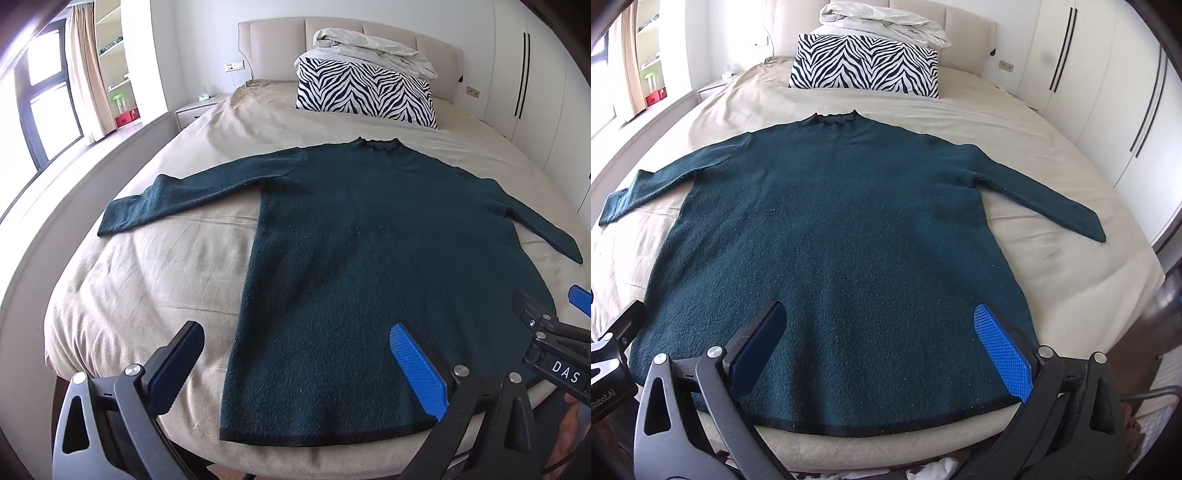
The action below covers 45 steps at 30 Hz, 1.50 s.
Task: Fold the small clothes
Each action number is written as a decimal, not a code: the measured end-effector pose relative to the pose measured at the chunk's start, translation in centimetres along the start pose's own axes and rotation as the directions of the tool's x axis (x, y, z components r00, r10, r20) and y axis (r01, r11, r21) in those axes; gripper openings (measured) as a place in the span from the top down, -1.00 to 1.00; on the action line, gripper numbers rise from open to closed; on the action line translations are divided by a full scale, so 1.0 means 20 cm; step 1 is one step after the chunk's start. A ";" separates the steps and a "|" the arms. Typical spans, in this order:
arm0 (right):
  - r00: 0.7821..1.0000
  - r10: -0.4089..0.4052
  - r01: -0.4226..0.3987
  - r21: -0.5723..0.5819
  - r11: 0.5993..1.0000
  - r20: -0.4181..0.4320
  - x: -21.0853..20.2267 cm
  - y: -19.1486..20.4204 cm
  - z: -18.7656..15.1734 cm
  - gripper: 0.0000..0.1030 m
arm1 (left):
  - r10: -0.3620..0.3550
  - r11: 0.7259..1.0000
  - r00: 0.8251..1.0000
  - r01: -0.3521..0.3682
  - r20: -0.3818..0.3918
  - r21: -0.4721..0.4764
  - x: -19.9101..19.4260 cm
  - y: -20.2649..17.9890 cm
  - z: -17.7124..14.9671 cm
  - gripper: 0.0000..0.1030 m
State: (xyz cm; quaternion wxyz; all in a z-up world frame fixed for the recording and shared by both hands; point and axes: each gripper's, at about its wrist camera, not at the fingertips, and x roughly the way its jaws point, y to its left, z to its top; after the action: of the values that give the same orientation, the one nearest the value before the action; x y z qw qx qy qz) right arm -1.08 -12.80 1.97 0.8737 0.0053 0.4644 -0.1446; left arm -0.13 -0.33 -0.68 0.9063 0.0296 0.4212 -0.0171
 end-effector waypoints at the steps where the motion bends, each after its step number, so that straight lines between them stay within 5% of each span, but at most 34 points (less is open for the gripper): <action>1: 1.000 0.000 0.000 -0.001 1.000 0.000 0.00 0.00 0.00 -1.00 | 0.000 1.000 1.000 0.000 0.000 0.001 0.00 0.00 0.00 -1.00; 45: 1.000 0.004 -0.004 0.006 1.000 -0.013 0.04 0.02 -0.04 -1.00 | 0.001 1.000 1.000 -0.001 -0.021 0.007 0.03 -0.01 -0.04 -1.00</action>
State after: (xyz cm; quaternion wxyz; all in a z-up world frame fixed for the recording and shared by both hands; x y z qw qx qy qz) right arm -1.24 -12.48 0.90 0.8709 0.0095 0.4698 -0.1443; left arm -0.32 -0.56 -1.58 0.9018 0.0333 0.4305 -0.0180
